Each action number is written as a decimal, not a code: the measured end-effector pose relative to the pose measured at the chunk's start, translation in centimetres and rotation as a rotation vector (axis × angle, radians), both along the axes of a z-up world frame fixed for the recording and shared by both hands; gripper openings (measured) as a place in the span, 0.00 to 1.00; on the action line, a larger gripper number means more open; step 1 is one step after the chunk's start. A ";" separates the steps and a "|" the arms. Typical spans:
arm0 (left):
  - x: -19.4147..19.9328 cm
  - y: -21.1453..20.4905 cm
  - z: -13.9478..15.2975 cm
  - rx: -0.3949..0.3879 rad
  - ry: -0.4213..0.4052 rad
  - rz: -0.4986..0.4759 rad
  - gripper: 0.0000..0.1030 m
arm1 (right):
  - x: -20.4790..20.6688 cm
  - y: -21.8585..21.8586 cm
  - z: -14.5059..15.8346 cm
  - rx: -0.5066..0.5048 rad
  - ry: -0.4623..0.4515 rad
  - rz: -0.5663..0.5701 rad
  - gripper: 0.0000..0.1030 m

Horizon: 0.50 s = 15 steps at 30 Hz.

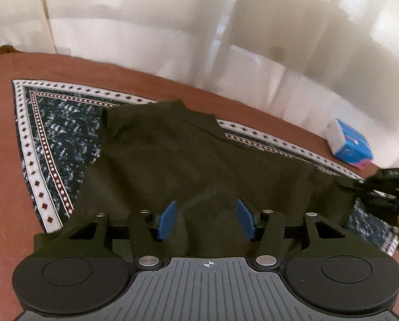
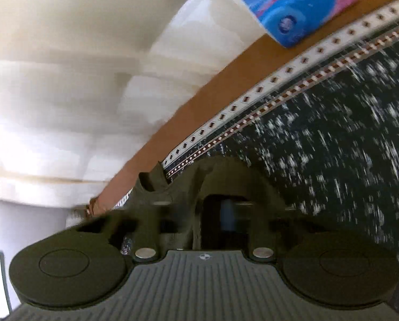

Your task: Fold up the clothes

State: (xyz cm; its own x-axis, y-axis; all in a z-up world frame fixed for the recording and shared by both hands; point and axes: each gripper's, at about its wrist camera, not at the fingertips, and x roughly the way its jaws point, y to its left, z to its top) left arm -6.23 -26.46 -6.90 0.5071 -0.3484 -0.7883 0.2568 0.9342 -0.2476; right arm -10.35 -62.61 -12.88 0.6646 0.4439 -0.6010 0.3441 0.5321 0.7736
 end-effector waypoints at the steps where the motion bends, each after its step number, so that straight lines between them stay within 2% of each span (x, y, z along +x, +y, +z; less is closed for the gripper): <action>1: 0.3 -0.3 0.1 0.006 -0.003 -0.001 0.63 | 0.3 -0.4 0.3 -0.016 -0.009 0.010 0.04; 6: 1.9 -2.2 0.2 0.043 -0.035 -0.040 0.64 | 1.9 -3.0 2.3 -0.066 -0.081 0.018 0.03; 10: 3.3 -4.1 -0.7 0.080 -0.056 -0.074 0.65 | 3.4 -6.5 2.4 -0.073 -0.165 -0.062 0.03; 13: 4.0 -4.9 -1.8 0.110 -0.050 -0.078 0.65 | 5.2 -8.5 -0.7 -0.087 -0.082 -0.051 0.08; 15: 4.3 -4.8 -2.1 0.129 -0.050 -0.073 0.65 | 5.7 -9.2 -3.1 -0.084 0.017 -0.040 0.14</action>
State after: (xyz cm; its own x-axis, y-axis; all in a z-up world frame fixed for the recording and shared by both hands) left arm -1.97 -31.31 -9.01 0.5241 -0.2831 -0.8032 0.3340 0.9359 -0.1119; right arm -4.65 -71.82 -16.02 0.6699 0.3651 -0.6465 0.3793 0.5802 0.7208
